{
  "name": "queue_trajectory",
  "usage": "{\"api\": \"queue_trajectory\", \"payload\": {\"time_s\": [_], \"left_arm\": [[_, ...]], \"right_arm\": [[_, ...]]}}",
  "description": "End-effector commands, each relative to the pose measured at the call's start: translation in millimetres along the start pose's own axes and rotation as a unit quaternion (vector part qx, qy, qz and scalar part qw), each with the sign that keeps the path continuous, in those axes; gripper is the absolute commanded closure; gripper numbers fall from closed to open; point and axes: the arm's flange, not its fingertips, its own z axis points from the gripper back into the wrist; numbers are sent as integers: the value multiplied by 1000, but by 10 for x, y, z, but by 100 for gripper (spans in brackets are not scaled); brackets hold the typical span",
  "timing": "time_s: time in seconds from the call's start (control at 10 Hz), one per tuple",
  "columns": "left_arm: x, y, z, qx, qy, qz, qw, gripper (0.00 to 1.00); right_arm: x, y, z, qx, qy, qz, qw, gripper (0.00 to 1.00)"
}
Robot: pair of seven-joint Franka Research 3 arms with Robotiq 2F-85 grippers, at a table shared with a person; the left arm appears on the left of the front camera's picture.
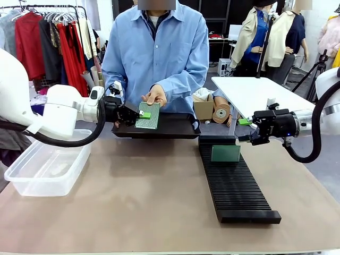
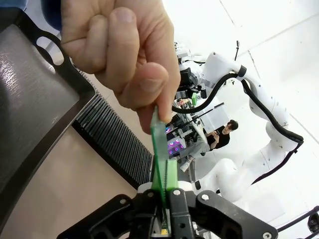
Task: Sort PCBs into racks and boxes based on the side picked up.
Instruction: Pick up the Blank PCB handed by the Human, then if the short side of the Blank PCB is picked up, insert it into the PCB Rack ; if the long side is picked up, place it in the Organizing box.
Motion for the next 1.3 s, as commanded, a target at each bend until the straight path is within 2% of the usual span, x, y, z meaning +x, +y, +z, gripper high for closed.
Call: {"api": "queue_trajectory", "payload": {"time_s": [0.0,1.2], "left_arm": [[6,-10,-4,-1,0,-3,1000,100],[6,-10,-4,-1,0,-3,1000,100]], "right_arm": [[12,19,-1,2,-3,2,1000,0],[12,19,-1,2,-3,2,1000,0]]}}
